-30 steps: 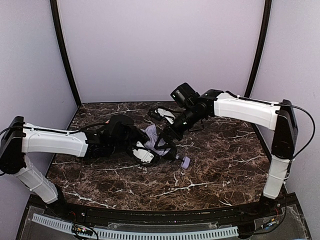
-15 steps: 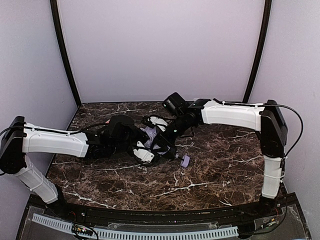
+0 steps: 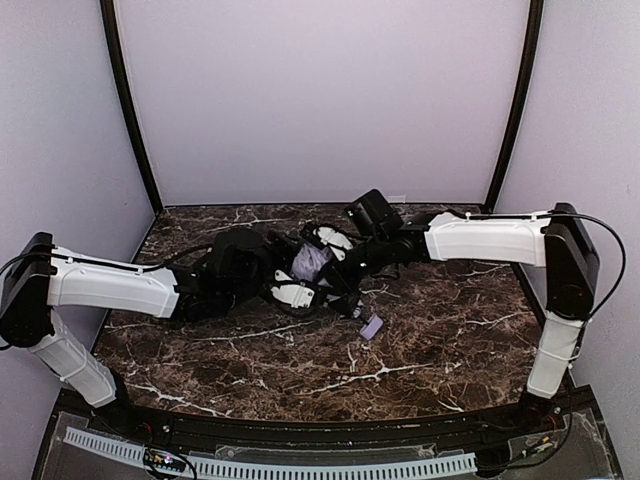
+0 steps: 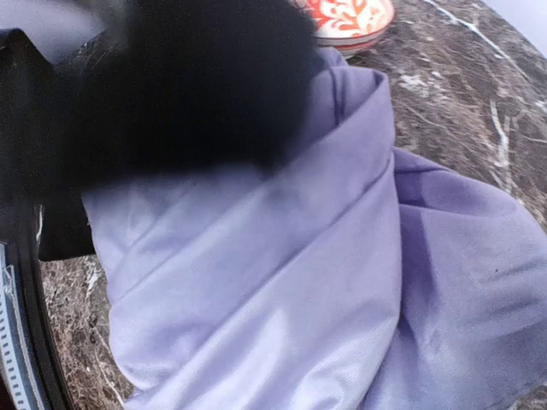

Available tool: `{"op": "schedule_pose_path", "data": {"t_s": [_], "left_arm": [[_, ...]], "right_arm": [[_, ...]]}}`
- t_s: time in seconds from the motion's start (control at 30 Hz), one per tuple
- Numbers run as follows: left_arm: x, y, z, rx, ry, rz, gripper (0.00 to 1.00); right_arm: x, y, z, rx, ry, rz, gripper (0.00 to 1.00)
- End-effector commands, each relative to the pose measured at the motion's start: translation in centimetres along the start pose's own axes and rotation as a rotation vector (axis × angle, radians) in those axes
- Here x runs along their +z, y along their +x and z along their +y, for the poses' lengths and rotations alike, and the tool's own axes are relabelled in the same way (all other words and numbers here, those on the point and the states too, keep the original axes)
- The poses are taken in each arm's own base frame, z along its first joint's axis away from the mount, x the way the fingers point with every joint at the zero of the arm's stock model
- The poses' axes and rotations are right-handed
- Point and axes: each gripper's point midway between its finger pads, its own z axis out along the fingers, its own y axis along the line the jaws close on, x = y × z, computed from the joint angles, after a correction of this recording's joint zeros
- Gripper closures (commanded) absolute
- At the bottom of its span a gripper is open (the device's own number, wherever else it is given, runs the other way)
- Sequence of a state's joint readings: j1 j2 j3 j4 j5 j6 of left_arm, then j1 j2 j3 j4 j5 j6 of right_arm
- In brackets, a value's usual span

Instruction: Put away the umbrella

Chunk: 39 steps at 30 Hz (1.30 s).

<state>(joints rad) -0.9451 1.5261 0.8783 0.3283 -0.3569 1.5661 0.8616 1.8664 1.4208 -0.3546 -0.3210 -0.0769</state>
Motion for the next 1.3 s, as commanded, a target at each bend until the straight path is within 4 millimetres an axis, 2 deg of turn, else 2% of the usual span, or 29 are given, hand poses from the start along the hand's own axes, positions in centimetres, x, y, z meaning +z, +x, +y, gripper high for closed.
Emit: {"op": "schedule_pose_path", "data": {"t_s": [0.0,0.13,0.2,0.27,0.37,0.43,0.5,0.63,0.73,0.8,0.87,0.9,0.93,1.0,1.07,1.13,1.2,1.27], "left_arm": [[-0.6,5.6,4.3,-0.233,-0.168,0.186,0.01],[-1.4,10.3,6.5,-0.468,-0.245,0.285,0.01],[-1.8,11.2,7.3,-0.593,-0.246,0.265,0.01],[-2.0,11.5,7.8,-0.703,-0.236,0.232,0.01],[-1.8,11.3,7.8,-0.811,-0.214,0.190,0.01],[-1.5,11.0,7.4,-0.836,-0.199,0.179,0.01],[-1.1,10.8,6.9,-0.842,-0.183,0.179,0.01],[-0.5,10.5,6.4,-0.849,-0.155,0.173,0.01],[-0.2,10.2,6.3,-0.864,-0.147,0.158,0.01],[-0.1,10.1,6.4,-0.875,-0.145,0.152,0.01],[0.1,9.9,6.1,-0.876,-0.133,0.148,0.01],[0.2,9.9,6.1,-0.879,-0.130,0.148,0.01],[0.3,9.8,6.0,-0.877,-0.126,0.150,0.01],[0.5,9.8,5.9,-0.872,-0.119,0.154,0.01],[0.8,9.8,5.7,-0.863,-0.113,0.158,0.01],[0.9,9.7,5.8,-0.859,-0.114,0.157,0.01],[1.1,9.6,5.9,-0.859,-0.111,0.151,0.01],[1.2,9.5,6.1,-0.864,-0.111,0.146,0.01]], "right_arm": [[-6.4,-6.4,-4.5,0.073,0.185,-0.332,0.89],[-12.6,-9.4,-7.8,0.083,0.380,-0.567,0.91],[-18.0,-12.7,-7.6,-0.012,0.494,-0.720,0.91],[-23.9,-15.9,-6.8,-0.080,0.587,-0.896,0.91],[-31.5,-18.6,-4.3,-0.151,0.647,-1.162,0.98],[-35.0,-19.0,-2.3,-0.188,0.647,-1.299,0.98],[-36.8,-19.0,-0.7,-0.217,0.653,-1.371,0.98],[-35.3,-16.6,-0.2,-0.203,0.637,-1.369,1.00],[-33.1,-13.2,-1.0,-0.169,0.649,-1.359,1.00],[-29.4,-9.7,-2.4,-0.133,0.652,-1.287,1.00],[-24.5,-5.5,-3.6,-0.055,0.602,-1.195,1.00],[-20.5,-1.9,-4.4,-0.022,0.577,-1.089,1.00],[-18.0,0.8,-4.9,0.026,0.563,-1.026,1.00],[-14.6,6.3,-5.5,0.117,0.541,-0.927,1.00],[-12.9,10.6,-5.6,0.183,0.526,-0.867,1.00],[-12.2,13.2,-5.3,0.206,0.518,-0.831,1.00],[-12.5,14.2,-5.1,0.210,0.528,-0.824,1.00],[-12.8,14.1,-5.0,0.194,0.543,-0.822,1.00]]}}
